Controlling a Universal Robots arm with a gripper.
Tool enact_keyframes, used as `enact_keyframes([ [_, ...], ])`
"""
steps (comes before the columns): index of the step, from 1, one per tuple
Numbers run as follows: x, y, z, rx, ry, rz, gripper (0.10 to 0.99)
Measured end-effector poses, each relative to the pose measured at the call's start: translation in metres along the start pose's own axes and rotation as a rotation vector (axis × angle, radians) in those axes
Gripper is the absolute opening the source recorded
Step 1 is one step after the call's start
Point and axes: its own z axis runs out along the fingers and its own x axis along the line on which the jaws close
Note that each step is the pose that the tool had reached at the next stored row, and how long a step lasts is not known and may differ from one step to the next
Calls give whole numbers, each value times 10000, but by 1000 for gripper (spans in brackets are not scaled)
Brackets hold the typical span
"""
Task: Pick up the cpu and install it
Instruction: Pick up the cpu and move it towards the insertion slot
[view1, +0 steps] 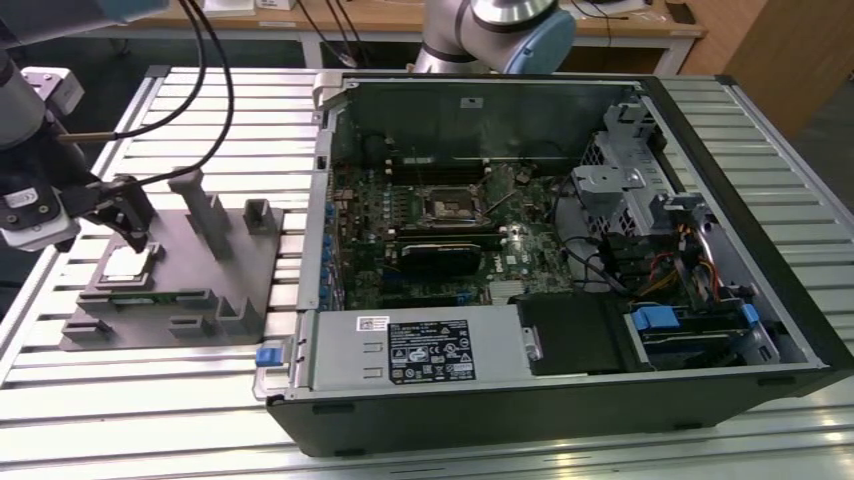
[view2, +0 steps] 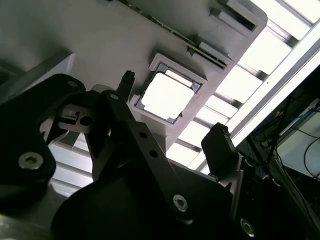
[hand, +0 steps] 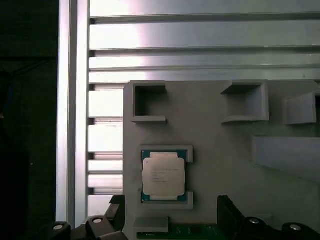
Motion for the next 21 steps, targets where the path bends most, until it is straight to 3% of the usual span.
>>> enact_keyframes([
  [21, 19, 89, 363, -1, 6, -43, 820],
])
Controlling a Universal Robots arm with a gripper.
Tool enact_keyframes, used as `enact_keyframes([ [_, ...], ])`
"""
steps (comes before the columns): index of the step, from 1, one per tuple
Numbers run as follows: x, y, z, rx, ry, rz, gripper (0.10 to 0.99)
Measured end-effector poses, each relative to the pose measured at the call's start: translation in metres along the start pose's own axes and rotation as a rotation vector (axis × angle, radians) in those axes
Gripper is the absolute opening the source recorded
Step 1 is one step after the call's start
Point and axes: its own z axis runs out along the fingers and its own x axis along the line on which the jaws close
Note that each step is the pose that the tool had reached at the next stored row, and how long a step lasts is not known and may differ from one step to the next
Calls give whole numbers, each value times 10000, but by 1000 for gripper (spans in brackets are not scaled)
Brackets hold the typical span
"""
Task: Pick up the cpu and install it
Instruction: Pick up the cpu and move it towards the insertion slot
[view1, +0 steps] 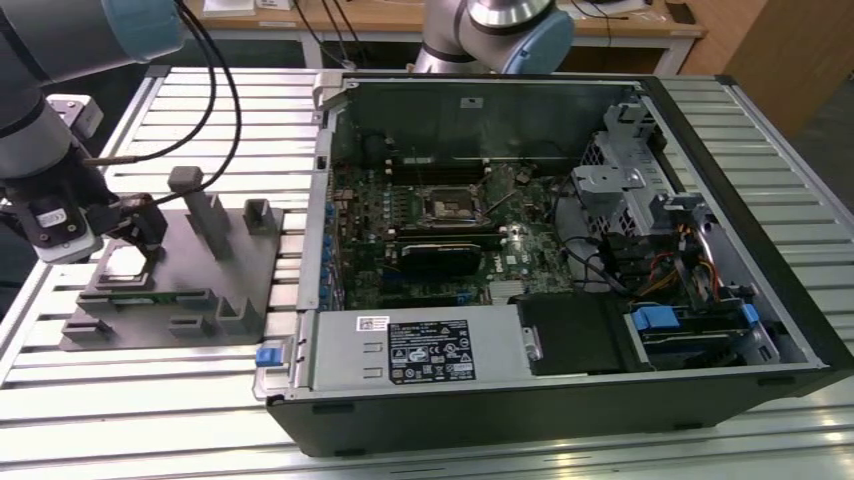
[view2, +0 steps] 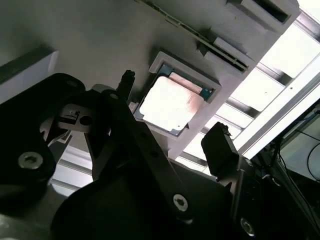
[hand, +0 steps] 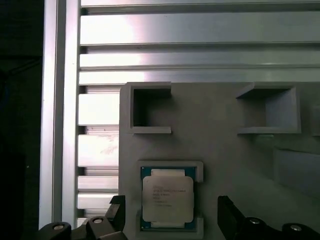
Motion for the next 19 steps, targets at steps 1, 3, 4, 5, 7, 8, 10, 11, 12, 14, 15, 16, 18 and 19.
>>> enact_keyframes([
  [1, 3, 4, 14, 0, -3, 0, 820],
  [3, 7, 10, 43, 1, -22, -2, 820],
  [4, 11, 12, 57, 0, -42, -3, 820],
  [5, 14, 14, 69, 0, -60, -4, 820],
  [7, 22, 18, 87, 0, -62, -4, 808],
  [8, 24, 22, 93, 0, -64, -5, 808],
  [10, 28, 29, 104, 1, -63, -5, 737],
  [11, 29, 34, 107, 1, -63, -4, 737],
  [12, 29, 38, 110, 0, -63, -5, 737],
  [14, 31, 47, 117, 0, -64, -5, 737],
  [15, 35, 50, 120, 0, -63, -4, 737],
  [16, 43, 50, 124, 0, -63, -5, 722],
  [18, 53, 50, 130, 1, -64, -5, 722],
  [19, 54, 51, 132, 5, -64, -6, 655],
])
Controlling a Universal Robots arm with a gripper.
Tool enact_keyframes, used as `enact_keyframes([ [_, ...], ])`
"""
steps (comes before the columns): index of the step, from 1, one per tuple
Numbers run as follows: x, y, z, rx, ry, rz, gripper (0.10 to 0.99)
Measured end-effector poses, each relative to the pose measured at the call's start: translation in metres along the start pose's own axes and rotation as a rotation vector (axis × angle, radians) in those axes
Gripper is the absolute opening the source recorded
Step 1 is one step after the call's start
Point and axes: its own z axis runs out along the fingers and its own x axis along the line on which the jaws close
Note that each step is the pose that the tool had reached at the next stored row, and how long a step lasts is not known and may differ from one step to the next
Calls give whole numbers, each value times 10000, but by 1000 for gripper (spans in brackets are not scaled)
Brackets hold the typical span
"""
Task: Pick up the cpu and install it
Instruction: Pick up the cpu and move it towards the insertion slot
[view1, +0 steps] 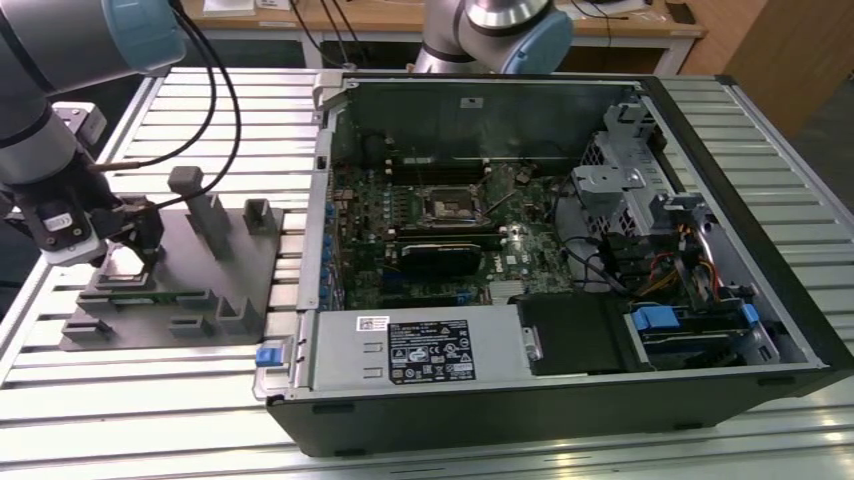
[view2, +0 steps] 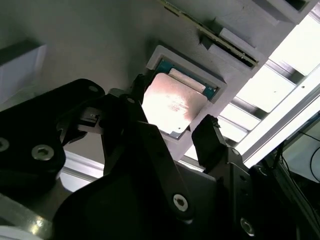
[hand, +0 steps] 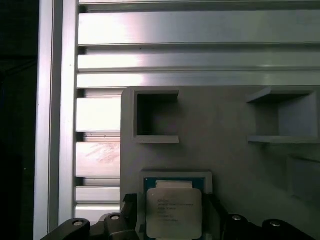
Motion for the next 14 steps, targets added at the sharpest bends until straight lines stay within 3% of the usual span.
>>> enact_keyframes([
  [5, 9, 1, 4, 40, -8, 2, 655],
  [10, 9, 0, 7, 207, -23, 3, 655],
  [12, 8, 1, 8, 211, -21, 4, 639],
  [13, 8, 1, 8, 211, -21, 4, 569],
  [14, 7, 1, 8, 211, -21, 5, 569],
])
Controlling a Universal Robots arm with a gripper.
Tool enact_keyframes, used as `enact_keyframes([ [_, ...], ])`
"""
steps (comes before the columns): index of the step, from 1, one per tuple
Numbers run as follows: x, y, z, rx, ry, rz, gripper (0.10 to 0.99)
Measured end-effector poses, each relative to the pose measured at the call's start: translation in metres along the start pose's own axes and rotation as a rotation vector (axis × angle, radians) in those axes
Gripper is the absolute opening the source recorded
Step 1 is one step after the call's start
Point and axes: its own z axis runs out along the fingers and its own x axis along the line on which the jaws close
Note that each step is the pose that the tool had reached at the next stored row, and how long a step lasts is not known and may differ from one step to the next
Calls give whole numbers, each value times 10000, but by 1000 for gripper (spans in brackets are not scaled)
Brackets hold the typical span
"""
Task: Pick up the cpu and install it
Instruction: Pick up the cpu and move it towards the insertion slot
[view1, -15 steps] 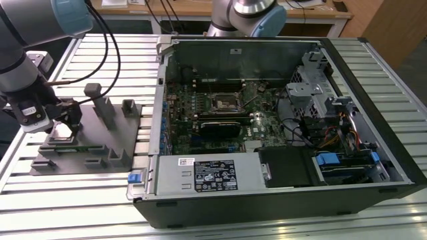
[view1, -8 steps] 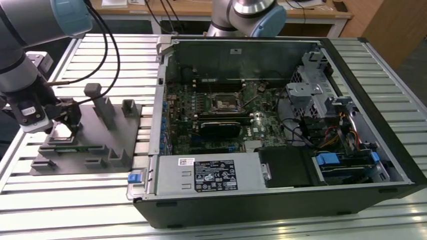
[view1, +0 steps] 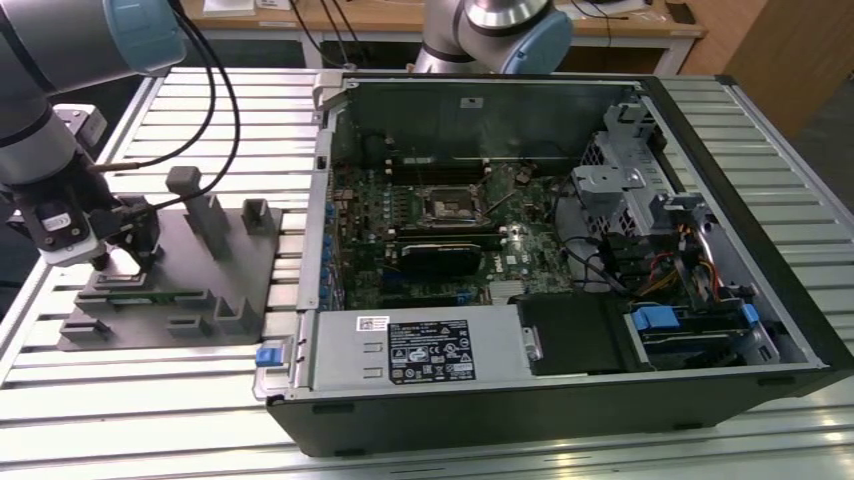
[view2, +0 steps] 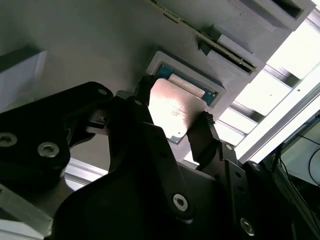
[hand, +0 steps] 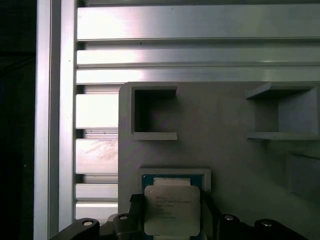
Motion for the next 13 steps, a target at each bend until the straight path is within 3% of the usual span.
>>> enact_keyframes([
  [7, 0, 0, -11, -2, -9, -1, 541],
  [13, 1, 4, -94, -2, -31, -2, 541],
])
